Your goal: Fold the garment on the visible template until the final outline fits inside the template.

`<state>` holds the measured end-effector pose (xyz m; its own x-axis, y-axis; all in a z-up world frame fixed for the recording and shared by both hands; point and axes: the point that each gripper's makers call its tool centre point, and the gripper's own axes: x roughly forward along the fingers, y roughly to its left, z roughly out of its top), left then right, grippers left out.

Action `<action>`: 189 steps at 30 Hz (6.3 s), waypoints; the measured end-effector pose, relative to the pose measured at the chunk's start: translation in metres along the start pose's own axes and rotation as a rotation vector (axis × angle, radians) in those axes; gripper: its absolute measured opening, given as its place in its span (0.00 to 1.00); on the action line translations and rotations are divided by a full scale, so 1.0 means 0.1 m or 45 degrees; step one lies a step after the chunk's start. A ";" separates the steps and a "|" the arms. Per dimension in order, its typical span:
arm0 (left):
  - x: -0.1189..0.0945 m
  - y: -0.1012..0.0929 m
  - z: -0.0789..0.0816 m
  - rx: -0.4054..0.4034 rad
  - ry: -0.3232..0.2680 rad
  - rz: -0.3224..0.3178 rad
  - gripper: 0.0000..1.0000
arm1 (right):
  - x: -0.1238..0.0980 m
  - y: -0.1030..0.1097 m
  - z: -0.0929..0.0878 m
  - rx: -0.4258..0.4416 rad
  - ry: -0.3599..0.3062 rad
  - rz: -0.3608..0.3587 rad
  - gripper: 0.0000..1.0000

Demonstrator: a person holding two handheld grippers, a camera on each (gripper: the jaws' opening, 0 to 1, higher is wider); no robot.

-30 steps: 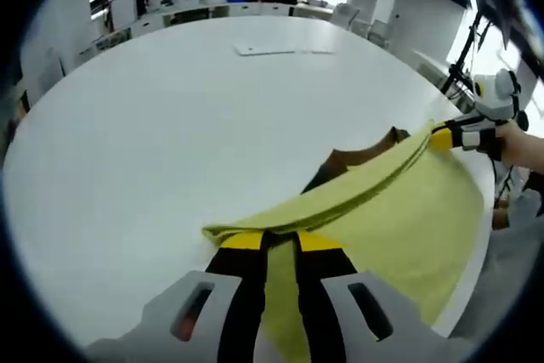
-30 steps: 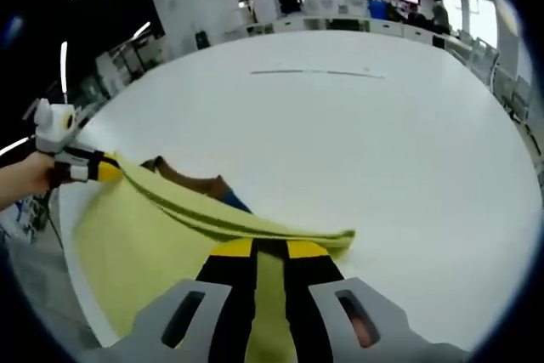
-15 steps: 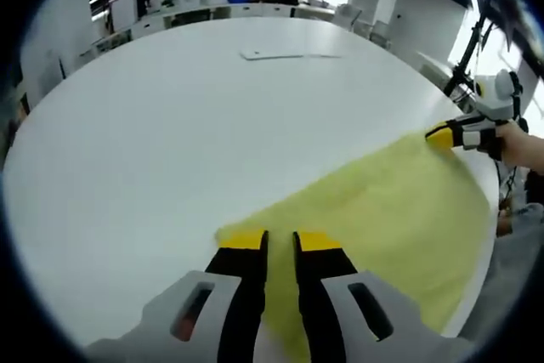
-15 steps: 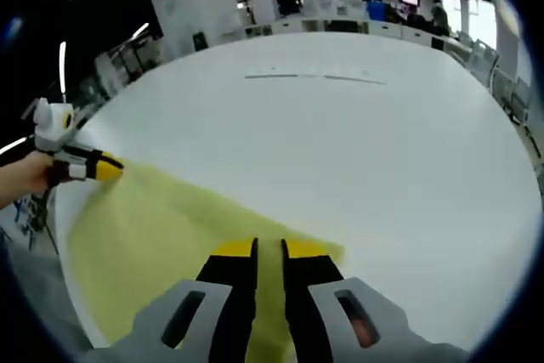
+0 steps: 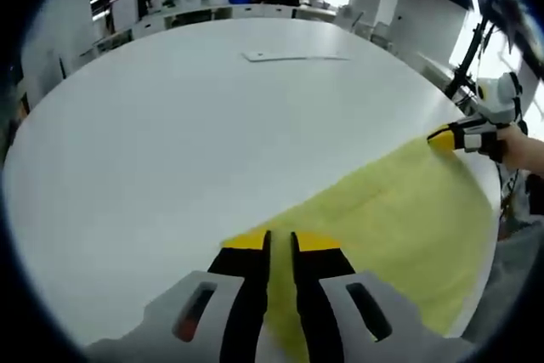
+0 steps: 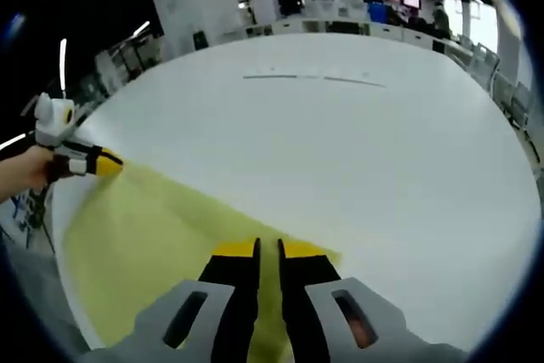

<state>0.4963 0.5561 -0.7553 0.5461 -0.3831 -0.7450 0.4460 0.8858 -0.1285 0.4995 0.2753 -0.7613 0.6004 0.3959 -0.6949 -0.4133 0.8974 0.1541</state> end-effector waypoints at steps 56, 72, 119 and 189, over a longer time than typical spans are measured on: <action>-0.93 -0.39 -0.49 -0.078 0.082 -0.085 0.49 | -0.91 0.54 -0.38 0.003 0.042 0.175 0.47; -1.43 -0.60 -0.65 -0.089 0.078 -0.163 0.67 | -1.36 0.65 -0.61 0.014 0.055 0.227 0.63; -2.64 -1.07 -0.97 -0.056 0.035 -0.267 0.99 | -2.67 0.77 -0.82 -0.043 -0.081 0.329 0.91; -2.15 -0.99 -1.28 -0.109 0.004 -0.326 0.71 | -2.23 0.77 -1.19 0.049 -0.077 0.404 0.63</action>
<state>0.2440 0.5846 -0.6666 0.4212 -0.5966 -0.6831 0.5076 0.7793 -0.3676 0.2523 0.2327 -0.6783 0.4857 0.6667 -0.5654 -0.5607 0.7338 0.3836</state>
